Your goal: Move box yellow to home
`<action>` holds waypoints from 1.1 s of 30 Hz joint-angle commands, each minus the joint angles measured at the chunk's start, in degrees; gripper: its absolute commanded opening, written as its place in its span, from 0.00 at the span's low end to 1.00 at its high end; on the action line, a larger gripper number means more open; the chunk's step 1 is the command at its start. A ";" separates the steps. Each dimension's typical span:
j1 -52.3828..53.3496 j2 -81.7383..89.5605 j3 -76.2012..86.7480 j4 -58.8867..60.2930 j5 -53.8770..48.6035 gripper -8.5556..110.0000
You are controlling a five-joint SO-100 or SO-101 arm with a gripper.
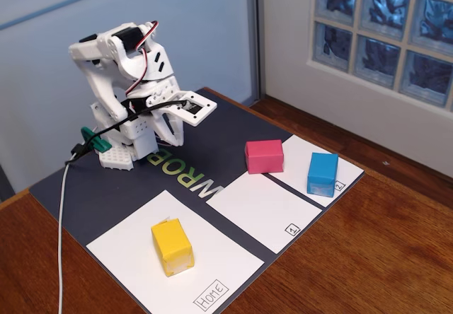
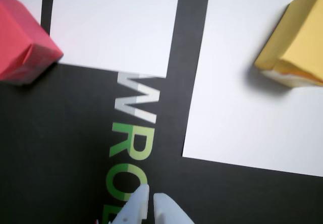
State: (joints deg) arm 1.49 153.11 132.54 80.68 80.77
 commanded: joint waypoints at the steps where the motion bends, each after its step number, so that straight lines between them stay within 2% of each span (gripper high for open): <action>1: -0.53 5.89 4.31 2.81 -0.09 0.07; 22: 0.70 36.39 41.13 -5.36 -3.34 0.07; 29: -3.52 37.97 41.57 -3.25 -1.67 0.07; 33: -1.49 38.32 41.57 1.58 -3.69 0.07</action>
State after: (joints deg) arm -1.32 188.35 174.29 78.66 78.31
